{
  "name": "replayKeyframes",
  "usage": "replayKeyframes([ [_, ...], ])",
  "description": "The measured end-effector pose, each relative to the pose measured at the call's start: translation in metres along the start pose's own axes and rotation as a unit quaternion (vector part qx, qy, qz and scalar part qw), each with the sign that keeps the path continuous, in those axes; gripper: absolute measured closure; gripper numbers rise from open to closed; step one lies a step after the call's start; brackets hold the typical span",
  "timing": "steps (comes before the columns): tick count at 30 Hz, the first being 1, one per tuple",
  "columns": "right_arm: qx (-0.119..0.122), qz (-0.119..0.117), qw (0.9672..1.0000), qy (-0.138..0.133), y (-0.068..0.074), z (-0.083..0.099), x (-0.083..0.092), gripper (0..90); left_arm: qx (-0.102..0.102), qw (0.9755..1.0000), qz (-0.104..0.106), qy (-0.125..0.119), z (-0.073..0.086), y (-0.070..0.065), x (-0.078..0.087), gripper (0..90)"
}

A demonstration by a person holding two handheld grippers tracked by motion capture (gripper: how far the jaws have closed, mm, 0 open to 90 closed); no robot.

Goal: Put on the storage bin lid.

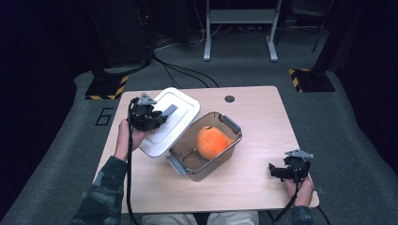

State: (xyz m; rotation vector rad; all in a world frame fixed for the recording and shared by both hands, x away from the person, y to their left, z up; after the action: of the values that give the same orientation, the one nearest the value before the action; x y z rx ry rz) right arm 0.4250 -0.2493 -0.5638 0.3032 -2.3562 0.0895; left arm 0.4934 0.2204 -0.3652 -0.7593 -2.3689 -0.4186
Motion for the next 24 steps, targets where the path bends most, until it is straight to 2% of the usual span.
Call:
replayKeyframes([
  [4,0.000,0.000,1.0000,0.000,0.000,0.000,0.000,0.2,-0.016,0.9998,0.009,0.001,-0.005,-0.010,-0.002,66.4],
  [11,0.000,0.000,1.0000,0.000,0.000,0.000,0.000,0.2,-0.026,0.9993,0.027,-0.002,-0.013,-0.028,-0.010,66.4],
  [24,0.000,0.000,1.0000,0.000,0.000,0.000,0.000,0.2,-0.047,0.9972,0.058,0.009,-0.024,-0.058,-0.027,66.4],
])
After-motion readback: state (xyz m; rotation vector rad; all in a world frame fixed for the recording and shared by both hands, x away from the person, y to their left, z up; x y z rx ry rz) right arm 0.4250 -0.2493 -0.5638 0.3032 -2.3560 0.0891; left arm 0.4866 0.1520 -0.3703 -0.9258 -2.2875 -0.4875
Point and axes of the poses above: each handheld gripper's, and its own axes: x roughly backward along the jaws, z roughly out of its underside, y roughly to its left, the point moved 5 cm from there along -x, roughly forward along the jaws, and after that the axes turned 2 degrees about -z, right-handed, at the moved point
